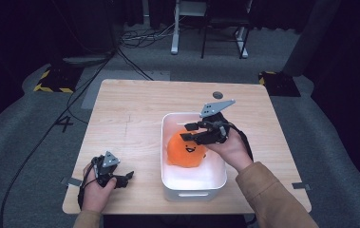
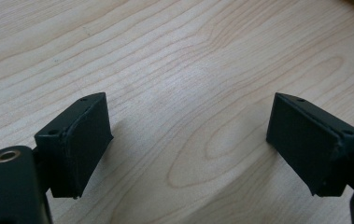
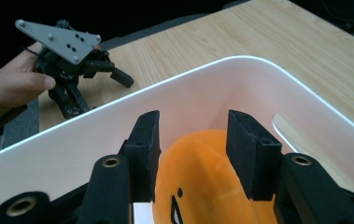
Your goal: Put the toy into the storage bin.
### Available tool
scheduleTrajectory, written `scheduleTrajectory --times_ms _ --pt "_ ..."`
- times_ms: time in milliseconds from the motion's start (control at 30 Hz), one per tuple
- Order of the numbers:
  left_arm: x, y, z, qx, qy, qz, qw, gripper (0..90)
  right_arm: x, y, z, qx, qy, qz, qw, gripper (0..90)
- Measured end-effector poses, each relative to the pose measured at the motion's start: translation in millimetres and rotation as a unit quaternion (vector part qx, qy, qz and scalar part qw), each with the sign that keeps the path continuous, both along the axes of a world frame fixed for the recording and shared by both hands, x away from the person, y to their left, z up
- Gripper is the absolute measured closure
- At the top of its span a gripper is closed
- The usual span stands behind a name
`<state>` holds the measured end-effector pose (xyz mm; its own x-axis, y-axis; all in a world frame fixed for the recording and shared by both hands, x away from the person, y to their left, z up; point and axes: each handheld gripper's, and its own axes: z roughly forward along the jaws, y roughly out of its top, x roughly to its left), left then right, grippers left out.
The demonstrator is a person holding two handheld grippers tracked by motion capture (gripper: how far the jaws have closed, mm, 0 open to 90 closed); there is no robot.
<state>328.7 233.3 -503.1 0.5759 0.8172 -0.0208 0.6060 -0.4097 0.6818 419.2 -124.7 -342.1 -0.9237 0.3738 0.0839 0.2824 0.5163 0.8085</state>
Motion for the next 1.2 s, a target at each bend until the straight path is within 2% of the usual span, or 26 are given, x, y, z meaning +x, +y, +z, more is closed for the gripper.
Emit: scheduleTrajectory --times_ms 233,300,333,767,800,1000,1200 --pt "0.0 0.1 0.1 0.001 -0.001 0.001 1.0 14.1 -5.2 -18.2 14.2 0.021 -0.011 -0.011 0.9997 54.6" --pt "0.1 0.1 0.1 0.001 -0.001 0.0 1.0 14.0 -7.3 -29.1 18.8 0.028 -0.017 -0.021 0.9993 54.5" --pt "0.0 0.0 0.0 0.0 -0.001 0.001 1.0 14.0 -7.3 -29.1 18.8 0.028 -0.017 -0.021 0.9993 54.5" --pt "2.4 1.8 0.0 -0.003 0.001 -0.007 1.0 13.6 -14.5 -88.3 31.0 0.05 -0.035 -0.078 0.9951 54.0" --pt "3.0 2.1 -0.1 -0.004 0.001 -0.007 1.0 13.6 -14.5 -88.3 31.0 0.05 -0.035 -0.078 0.9951 54.0" --pt "7.3 5.1 0.2 -0.003 0.001 -0.008 1.0 13.6 -19.4 -114.4 31.0 0.055 -0.04 -0.108 0.9918 52.8" --pt "11.8 5.5 0.2 -0.002 0.0 -0.009 1.0 13.1 -24.9 -147.9 28.3 0.055 -0.044 -0.147 0.9866 52.6"
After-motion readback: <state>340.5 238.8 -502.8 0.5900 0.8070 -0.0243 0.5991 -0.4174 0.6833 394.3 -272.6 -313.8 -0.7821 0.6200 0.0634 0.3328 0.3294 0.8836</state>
